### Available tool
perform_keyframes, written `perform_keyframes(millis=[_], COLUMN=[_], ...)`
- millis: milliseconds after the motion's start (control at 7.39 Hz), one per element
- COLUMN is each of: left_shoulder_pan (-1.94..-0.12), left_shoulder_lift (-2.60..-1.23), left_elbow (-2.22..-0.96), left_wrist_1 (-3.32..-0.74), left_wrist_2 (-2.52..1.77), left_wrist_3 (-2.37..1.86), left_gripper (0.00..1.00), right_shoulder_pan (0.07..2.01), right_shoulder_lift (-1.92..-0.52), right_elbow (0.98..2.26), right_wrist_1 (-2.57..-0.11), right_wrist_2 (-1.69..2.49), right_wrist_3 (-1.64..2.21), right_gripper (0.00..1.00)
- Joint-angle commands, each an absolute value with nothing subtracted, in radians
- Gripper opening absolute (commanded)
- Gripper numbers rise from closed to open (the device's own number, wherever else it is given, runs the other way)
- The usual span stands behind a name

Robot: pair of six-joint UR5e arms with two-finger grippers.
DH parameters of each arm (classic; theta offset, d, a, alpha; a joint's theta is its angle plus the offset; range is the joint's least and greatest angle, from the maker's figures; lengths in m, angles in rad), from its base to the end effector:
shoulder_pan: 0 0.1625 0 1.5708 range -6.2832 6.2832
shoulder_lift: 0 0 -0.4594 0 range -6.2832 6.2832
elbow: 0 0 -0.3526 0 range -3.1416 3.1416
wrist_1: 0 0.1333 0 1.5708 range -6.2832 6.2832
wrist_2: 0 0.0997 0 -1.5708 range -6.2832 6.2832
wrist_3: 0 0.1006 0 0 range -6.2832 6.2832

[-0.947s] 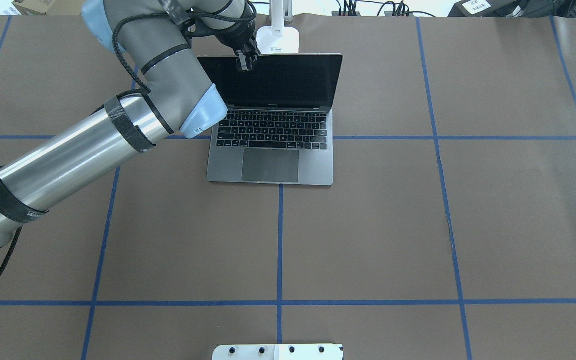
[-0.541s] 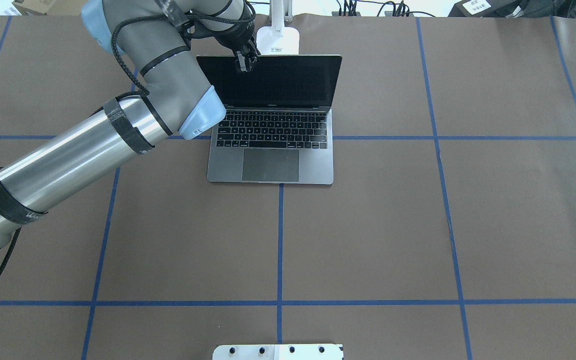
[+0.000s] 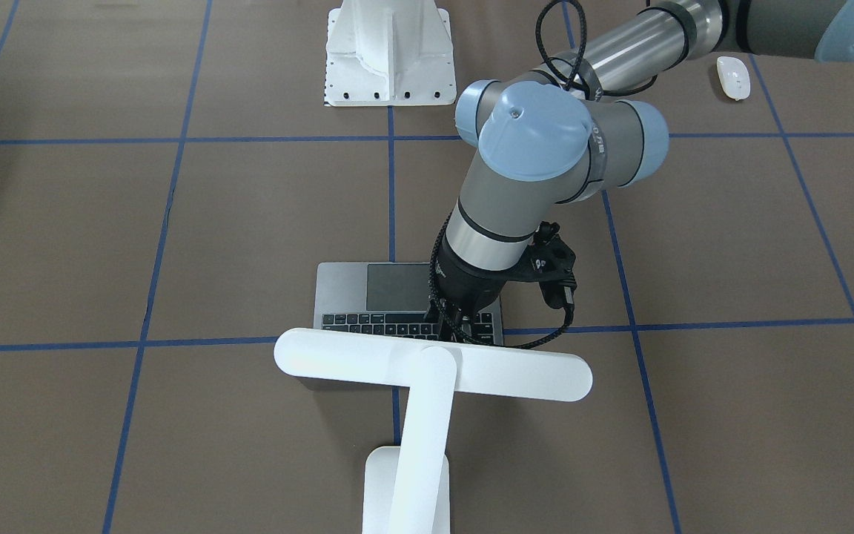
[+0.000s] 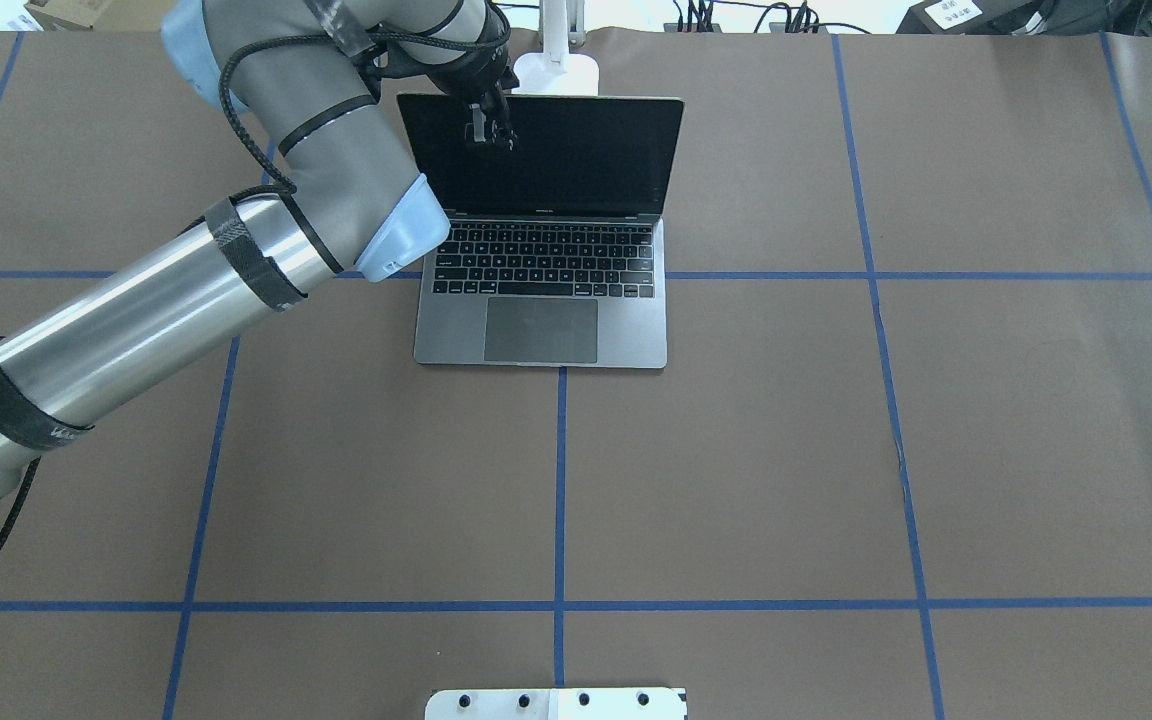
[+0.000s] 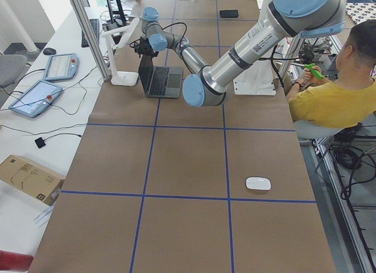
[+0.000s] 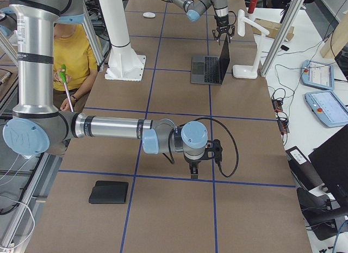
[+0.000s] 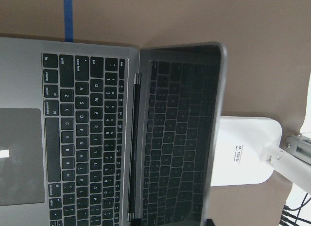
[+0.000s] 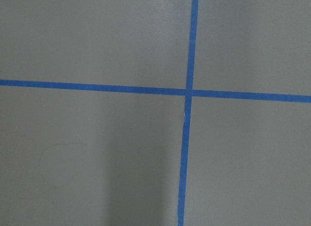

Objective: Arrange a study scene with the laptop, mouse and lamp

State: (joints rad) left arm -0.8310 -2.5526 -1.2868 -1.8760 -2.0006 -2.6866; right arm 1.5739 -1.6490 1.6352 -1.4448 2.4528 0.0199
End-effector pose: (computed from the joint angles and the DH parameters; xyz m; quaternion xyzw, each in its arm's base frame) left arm 0.4603 -0.6398 0.1563 -0.2518 0.4384 -0.6506 0.5666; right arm 0.0569 -0.4227 0.6777 0.0471 -0.4266 -0.0135 0.9031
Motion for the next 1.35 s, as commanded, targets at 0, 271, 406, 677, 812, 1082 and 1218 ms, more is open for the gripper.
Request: perform_keyframes(millis=[0,271,406,677,812,1082,1218], left_shoulder_pan=[-0.834,-0.839,-0.838,-0.853,-0.88,-0.973,-1.047], left_shoulder_lift=[-2.551,-2.476,-2.386,-2.185,-2.098,-1.943,-1.868], left_elbow=[-1.313,-1.446,-1.567,-1.791,-1.875,-1.954,-1.954], left_wrist_1=[-1.875,-1.875,-1.87,-1.847,-1.814,-1.743,-1.743], left_wrist_2=[-2.003,-2.011,-2.013,-2.043,-2.057,-2.092,-2.136], left_wrist_3=[-2.669,-2.636,-2.561,-2.287,-2.108,-1.744,-1.533], left_gripper=[1.0,1.0,1.0,1.0,1.0,1.0,1.0], right_shoulder_pan=[1.574,1.574,1.574,1.574,1.574,1.574,1.574], right_shoulder_lift=[-1.649,-1.649,-1.649,-1.649,-1.649,-1.649,-1.66], right_elbow=[1.635,1.635,1.635,1.635,1.637,1.647,1.672], right_wrist_1=[-1.443,-1.445,-1.443,-1.443,-1.443,-1.442,-1.442], right_wrist_2=[2.453,2.453,2.453,2.453,2.453,2.454,2.456], right_wrist_3=[0.02,0.02,0.02,0.02,0.018,0.017,0.017], right_gripper=[1.0,1.0,1.0,1.0,1.0,1.0,1.0])
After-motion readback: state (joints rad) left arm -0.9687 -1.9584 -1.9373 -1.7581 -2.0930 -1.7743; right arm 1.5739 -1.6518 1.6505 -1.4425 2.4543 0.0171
